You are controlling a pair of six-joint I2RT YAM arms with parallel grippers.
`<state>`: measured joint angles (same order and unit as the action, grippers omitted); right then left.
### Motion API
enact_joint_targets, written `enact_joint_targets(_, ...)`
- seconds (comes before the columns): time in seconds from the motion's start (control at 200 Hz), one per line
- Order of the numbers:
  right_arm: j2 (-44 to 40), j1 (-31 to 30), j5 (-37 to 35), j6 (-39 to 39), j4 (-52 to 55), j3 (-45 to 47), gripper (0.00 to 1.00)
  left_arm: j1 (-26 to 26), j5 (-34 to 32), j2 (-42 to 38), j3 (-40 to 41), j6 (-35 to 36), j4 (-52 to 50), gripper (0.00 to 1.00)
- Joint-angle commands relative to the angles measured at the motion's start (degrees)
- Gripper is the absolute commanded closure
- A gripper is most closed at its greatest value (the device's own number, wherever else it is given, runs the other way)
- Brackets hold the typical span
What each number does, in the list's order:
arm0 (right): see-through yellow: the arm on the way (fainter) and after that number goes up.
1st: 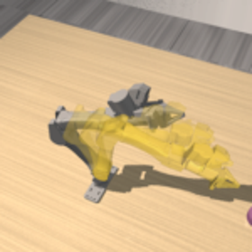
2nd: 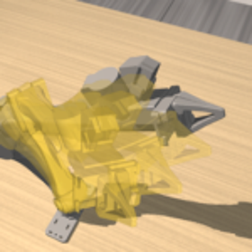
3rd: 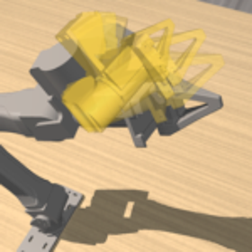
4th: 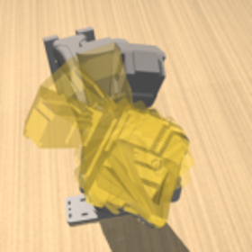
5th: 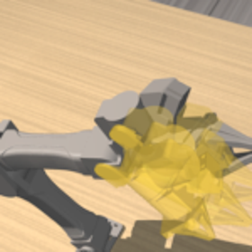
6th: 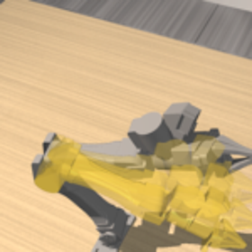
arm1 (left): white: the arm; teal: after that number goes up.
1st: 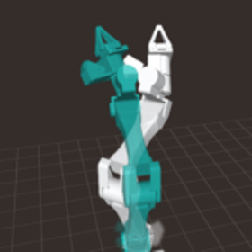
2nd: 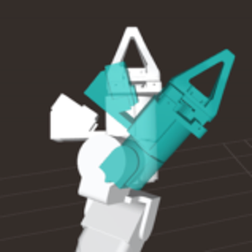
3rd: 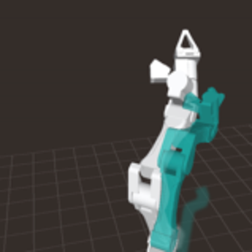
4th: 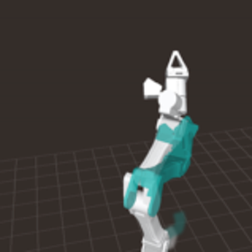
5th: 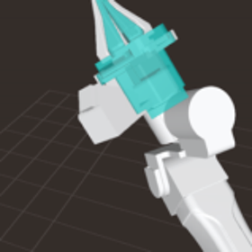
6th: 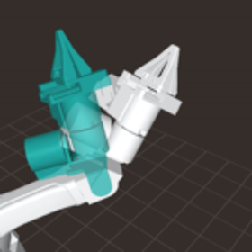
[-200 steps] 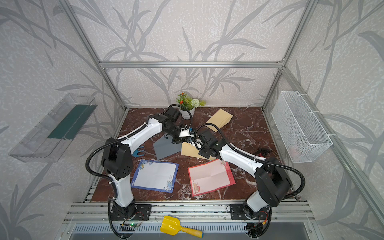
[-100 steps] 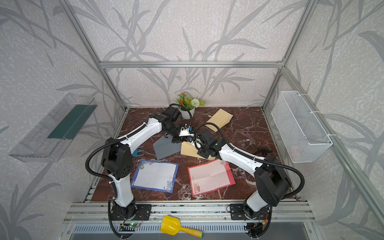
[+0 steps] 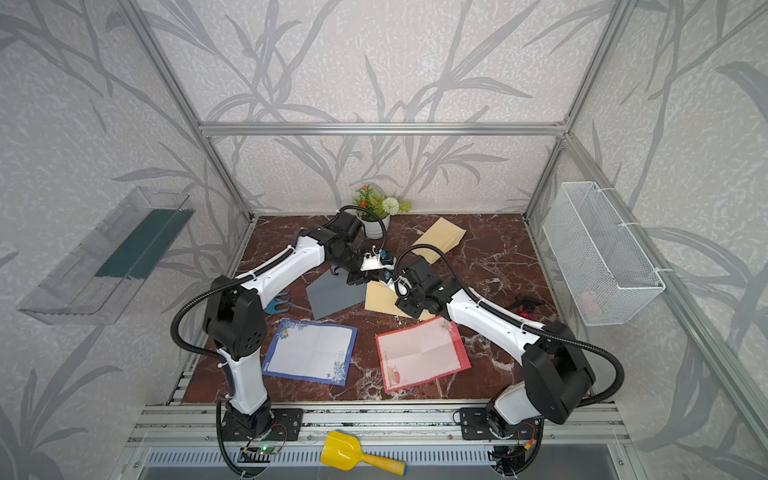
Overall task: Fold the letter paper in half and place it into the envelope
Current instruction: Place the letter paper in the envelope.
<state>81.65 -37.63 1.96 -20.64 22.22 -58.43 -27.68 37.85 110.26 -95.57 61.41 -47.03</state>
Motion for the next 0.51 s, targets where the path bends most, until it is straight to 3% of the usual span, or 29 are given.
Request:
enact_joint_targets(0.0, -9.0, 2.6, 5.4, 5.4, -4.8, 2.2, 0.43, 0.7, -2.5, -0.6, 0.9, -5.0, 4.5, 1.0)
enact_joint_targets(0.23, -18.8, 12.4, 8.4, 21.9, -15.4, 9.3, 0.24, 0.9, -5.6, -3.4, 3.7, -16.5, 12.7, 1.0)
enact_joint_targets(0.4, -18.7, 17.8, 8.8, 30.7, -17.2, 9.0, 0.14, 0.8, -9.5, -6.4, 7.4, -28.0, 20.0, 1.0)
enact_joint_targets(0.5, -17.4, 18.7, 6.6, 36.4, -16.9, 8.0, 0.01, 0.9, -10.2, -7.9, 8.8, -34.2, 22.3, 1.0)
